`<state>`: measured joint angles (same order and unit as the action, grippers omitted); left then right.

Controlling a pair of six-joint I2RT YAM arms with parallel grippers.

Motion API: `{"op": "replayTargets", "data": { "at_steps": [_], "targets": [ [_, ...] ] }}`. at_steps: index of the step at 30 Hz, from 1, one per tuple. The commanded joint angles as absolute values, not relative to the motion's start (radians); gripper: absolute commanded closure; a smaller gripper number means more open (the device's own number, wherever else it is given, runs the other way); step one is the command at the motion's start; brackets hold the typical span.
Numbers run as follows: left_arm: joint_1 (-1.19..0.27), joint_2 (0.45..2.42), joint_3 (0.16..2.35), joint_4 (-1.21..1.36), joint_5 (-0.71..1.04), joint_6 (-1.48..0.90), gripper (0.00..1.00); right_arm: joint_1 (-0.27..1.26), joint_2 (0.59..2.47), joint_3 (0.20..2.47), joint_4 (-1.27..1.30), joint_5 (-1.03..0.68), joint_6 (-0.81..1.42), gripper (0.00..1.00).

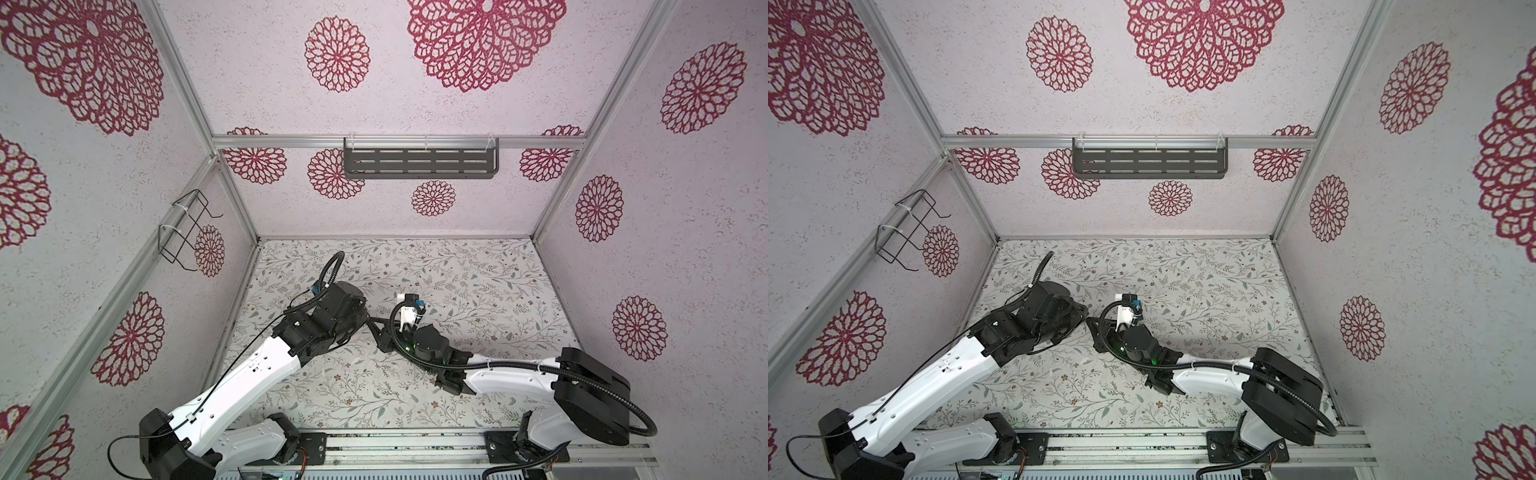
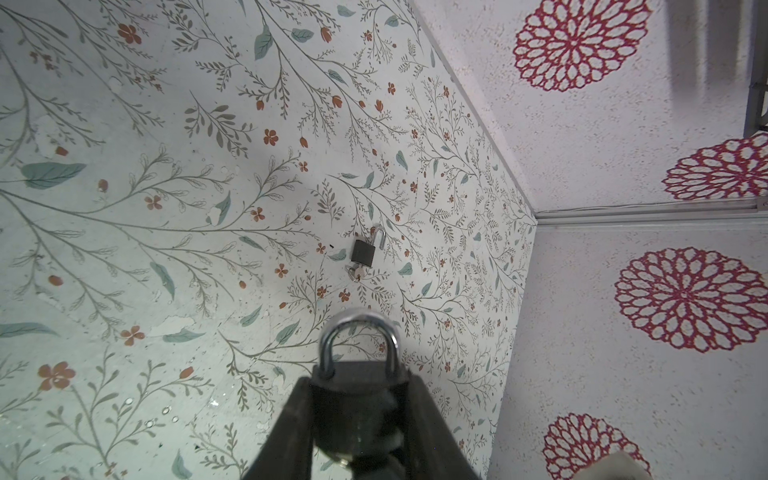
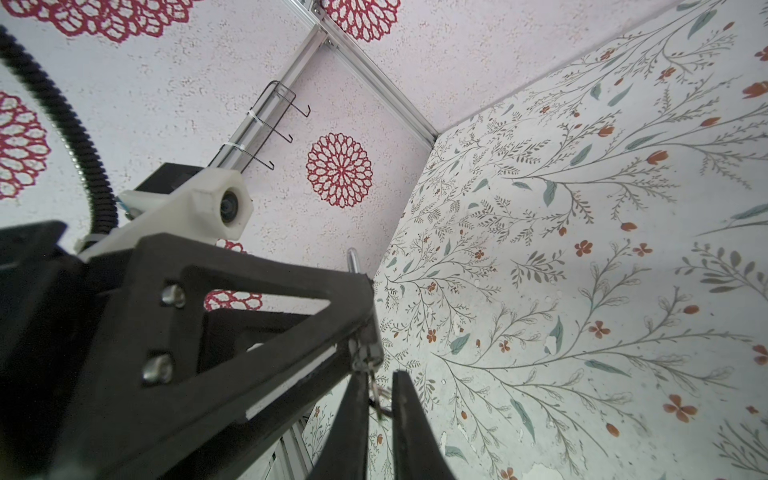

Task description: Unlock with the key

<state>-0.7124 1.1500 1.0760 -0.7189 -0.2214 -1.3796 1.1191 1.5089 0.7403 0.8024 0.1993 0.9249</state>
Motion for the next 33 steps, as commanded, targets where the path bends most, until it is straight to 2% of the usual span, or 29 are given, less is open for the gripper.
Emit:
{"op": "replayTargets", "data": {
  "at_steps": [1, 5, 13, 25, 33],
  "targets": [
    [-0.707, 1.122, 1.083, -0.663, -0.219, -1.393, 1.00, 1.115, 1.526, 0.773, 0.842, 0.171, 0.952, 0.88],
    [-0.707, 1.121, 1.071, -0.627, -0.206, -1.403, 1.00, 1.116, 1.534, 0.779, 0.862, 0.152, 0.964, 0.88],
    [-0.707, 1.069, 1.003, -0.525, -0.159, -1.436, 1.00, 1.106, 1.521, 0.780, 0.878, 0.103, 1.045, 1.00],
    [-0.712, 0.927, 0.790, -0.181, -0.125, -1.503, 1.00, 1.106, 1.479, 0.751, 0.958, 0.118, 1.227, 1.00],
    [-0.718, 0.911, 0.767, -0.136, -0.153, -1.506, 1.00, 1.129, 1.510, 0.752, 0.987, 0.161, 1.314, 1.00]
  ]
}}
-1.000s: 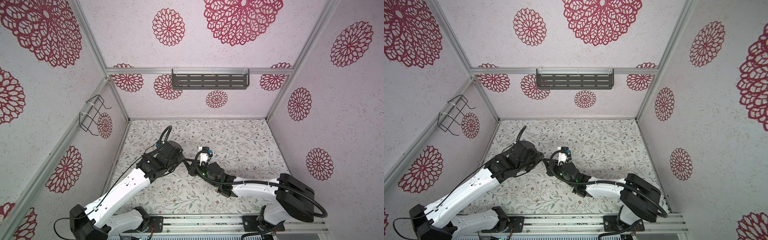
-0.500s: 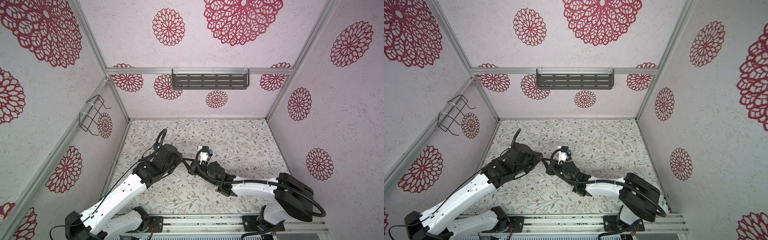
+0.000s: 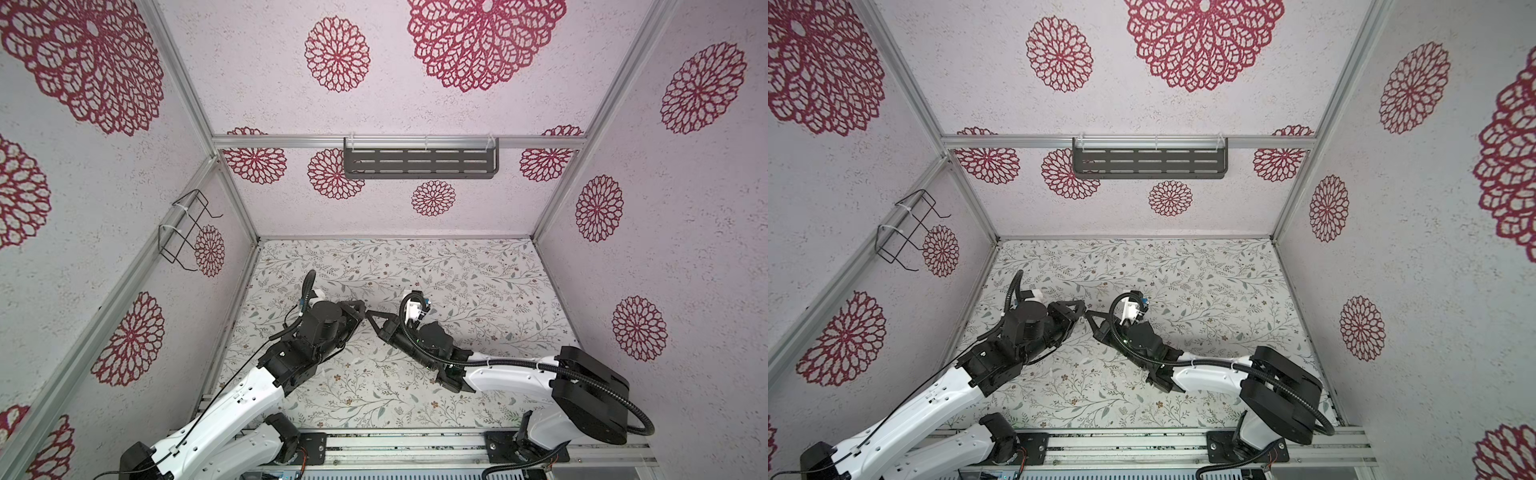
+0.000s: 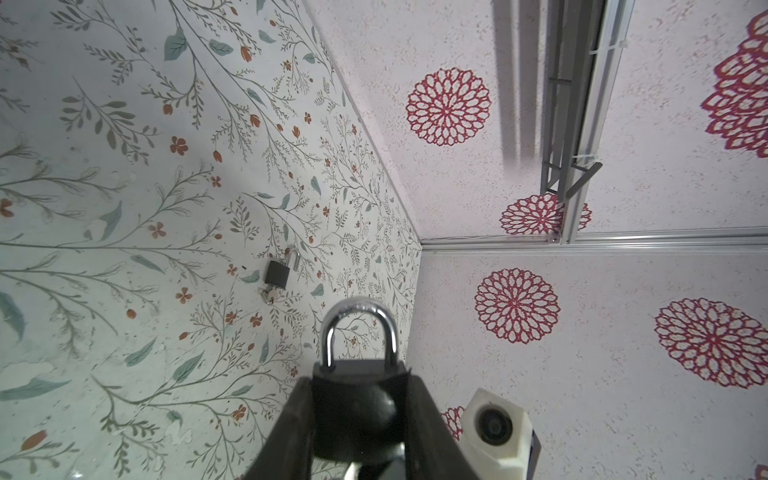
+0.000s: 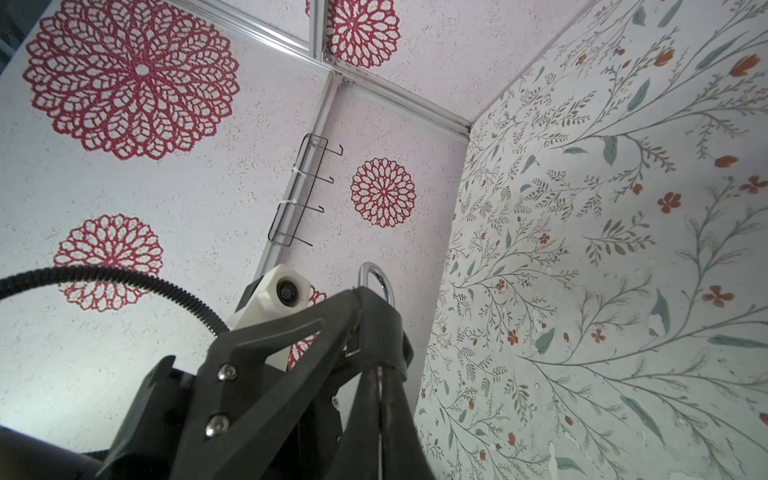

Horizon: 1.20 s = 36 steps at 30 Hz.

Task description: Unlock with the key

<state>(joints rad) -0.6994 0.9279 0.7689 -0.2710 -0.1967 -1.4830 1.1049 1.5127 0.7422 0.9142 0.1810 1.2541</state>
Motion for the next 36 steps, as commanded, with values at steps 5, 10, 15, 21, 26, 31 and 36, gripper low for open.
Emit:
{"op": "replayTargets", "data": {
  "at_steps": [5, 10, 15, 21, 26, 31, 36],
  "targets": [
    [-0.718, 0.907, 0.758, -0.118, -0.158, -1.495, 1.00, 1.138, 1.512, 0.759, 0.992, 0.165, 1.313, 1.00],
    [-0.705, 0.892, 0.818, -0.261, -0.203, -1.417, 1.00, 1.138, 1.488, 0.774, 0.927, 0.188, 1.188, 1.00],
    [-0.688, 0.893, 0.882, -0.404, -0.238, -1.234, 1.00, 1.138, 1.440, 0.777, 0.813, 0.215, 1.056, 0.82],
    [-0.669, 0.857, 0.864, -0.457, -0.281, -0.977, 1.00, 1.107, 1.317, 0.811, 0.569, 0.185, 0.920, 0.66],
    [-0.669, 0.815, 0.807, -0.423, -0.310, -0.726, 1.00, 1.035, 1.250, 0.900, 0.278, 0.099, 0.818, 0.51],
    [-0.671, 0.779, 0.686, -0.258, -0.216, -0.501, 1.00, 0.984, 1.315, 1.069, -0.006, -0.046, 0.696, 0.42],
    [-0.676, 0.761, 0.602, -0.150, -0.177, -0.366, 1.00, 0.980, 1.446, 1.301, -0.283, -0.058, 0.581, 0.34]
  ]
}}
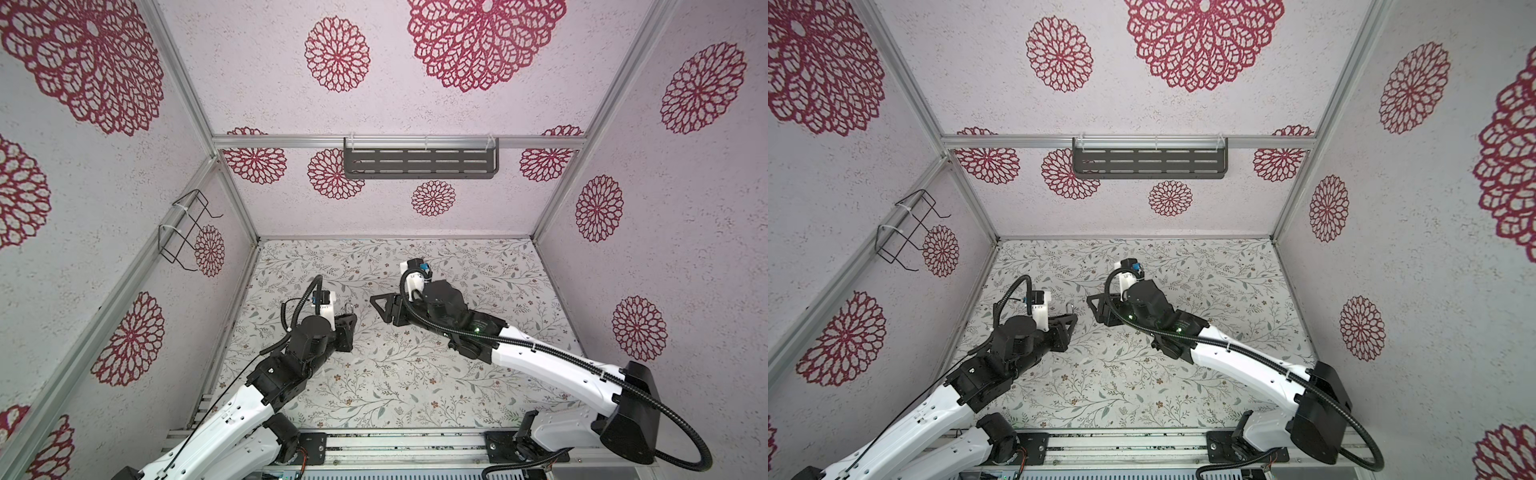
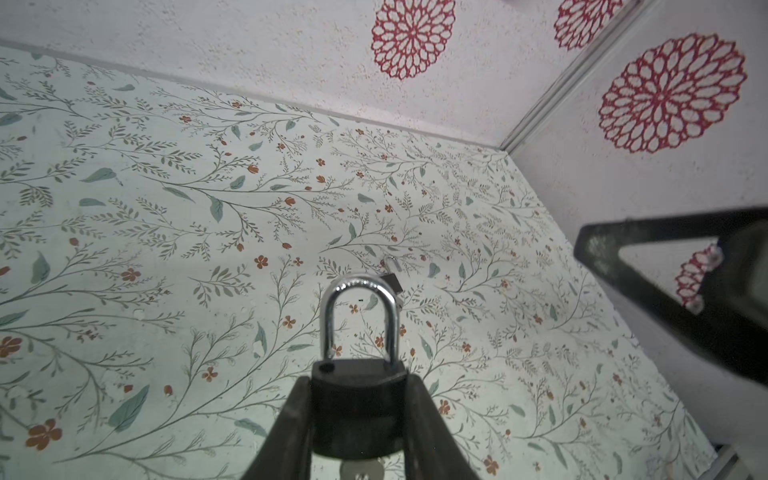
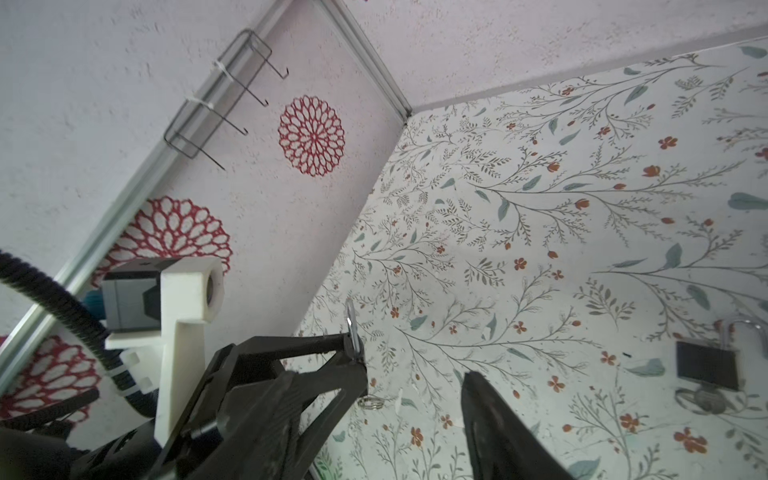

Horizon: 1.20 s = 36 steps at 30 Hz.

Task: Unlock with the key
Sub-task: 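Open the right gripper off the key and draw the right arm back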

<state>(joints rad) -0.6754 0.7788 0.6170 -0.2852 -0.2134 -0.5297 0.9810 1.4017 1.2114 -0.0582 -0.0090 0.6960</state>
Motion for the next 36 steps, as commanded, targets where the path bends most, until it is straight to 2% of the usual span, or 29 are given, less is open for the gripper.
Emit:
{"op": "replayTargets", "data": {
  "at_steps": [1, 9, 22, 30, 36],
  "targets": [
    [-0.678, 0.764, 0.590, -0.137, -0.166, -0.346, 1.00, 0.980, 1.469, 1.324, -0.307, -0.062, 0.565, 0.34],
    [-0.687, 0.755, 0.473, 0.033, -0.141, -0.278, 1.00, 0.974, 1.612, 1.523, -0.482, 0.021, 0.474, 0.29],
    [-0.689, 0.767, 0.455, 0.058, -0.102, -0.223, 1.00, 0.961, 1.767, 1.720, -0.643, 0.108, 0.416, 0.26],
    [-0.689, 0.756, 0.439, 0.062, -0.095, -0.209, 1.00, 0.936, 1.818, 1.798, -0.717, 0.120, 0.407, 0.26],
    [-0.689, 0.743, 0.419, 0.089, -0.101, -0.202, 1.00, 0.912, 1.840, 1.818, -0.734, 0.044, 0.371, 0.26]
  ]
}}
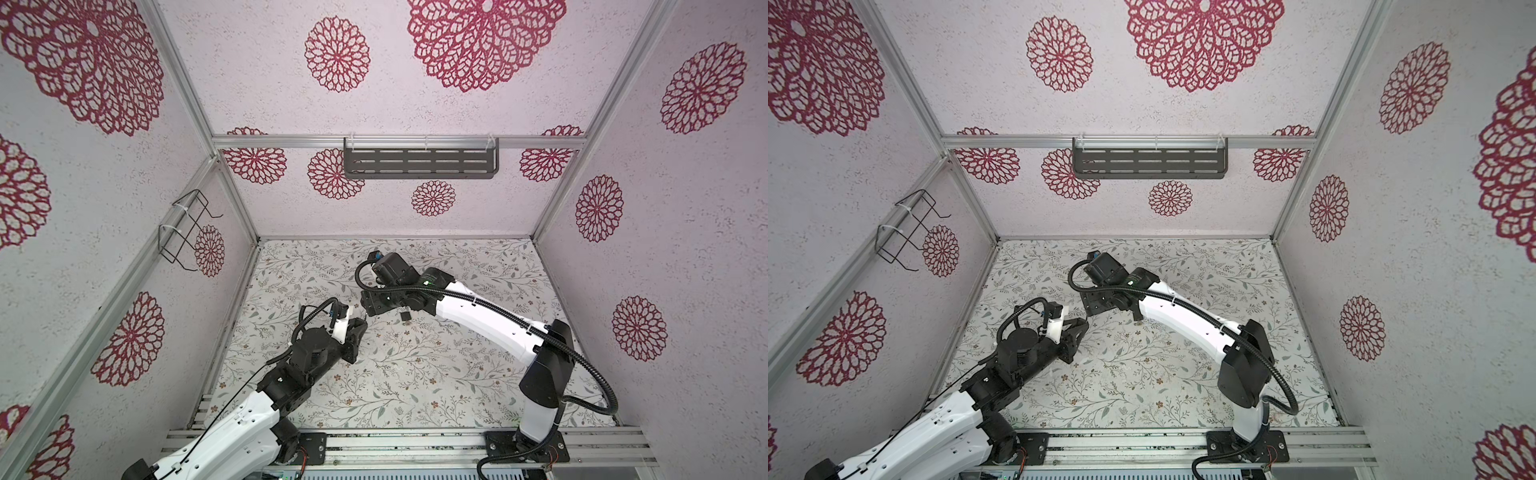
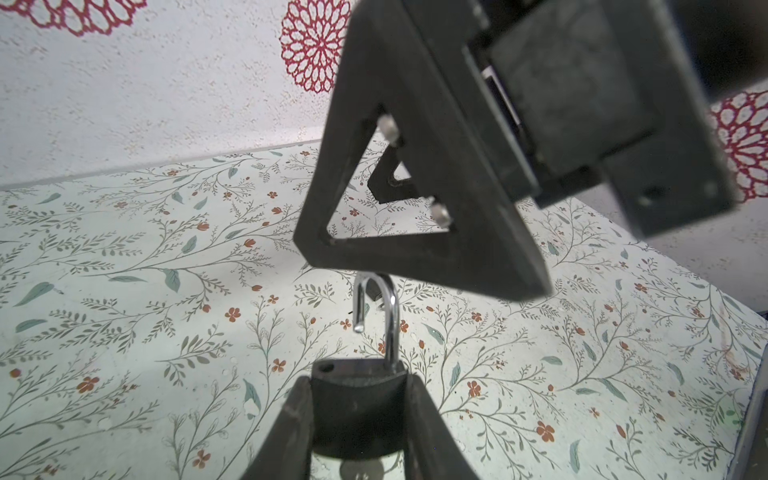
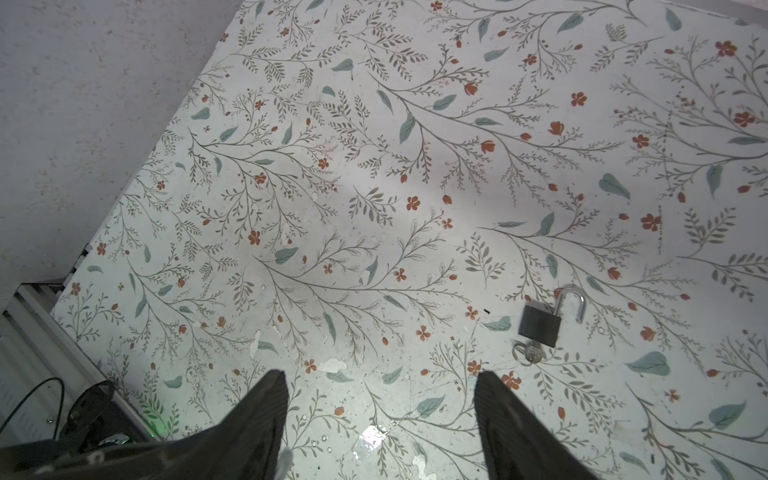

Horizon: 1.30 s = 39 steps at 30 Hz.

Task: Unlock with the key
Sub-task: 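Open the right gripper off the key and draw the right arm back, then lower the opened padlock with the left gripper onto the table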

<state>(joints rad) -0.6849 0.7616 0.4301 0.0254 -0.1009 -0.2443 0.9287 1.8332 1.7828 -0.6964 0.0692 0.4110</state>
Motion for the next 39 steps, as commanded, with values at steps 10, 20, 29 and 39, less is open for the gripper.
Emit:
{"op": "replayTargets", "data": {
  "at_steps": [10, 20, 29, 39],
  "targets": [
    [-0.689, 0.757, 0.412, 0.110, -0.093, -0.185, 1.00, 0.896, 1.796, 1.827, -0.762, 0.101, 0.324, 0.26],
    [-0.689, 0.800, 0.428, 0.123, -0.077, -0.173, 1.00, 0.896, 1.829, 1.861, -0.748, -0.001, 0.313, 0.25],
    [-0.689, 0.805, 0.434, 0.126, -0.091, -0.173, 1.00, 0.894, 1.868, 1.867, -0.783, -0.032, 0.291, 0.24],
    [-0.689, 0.787, 0.415, 0.135, -0.107, -0.178, 1.00, 0.876, 1.843, 1.839, -0.797, -0.050, 0.283, 0.24]
  ]
}}
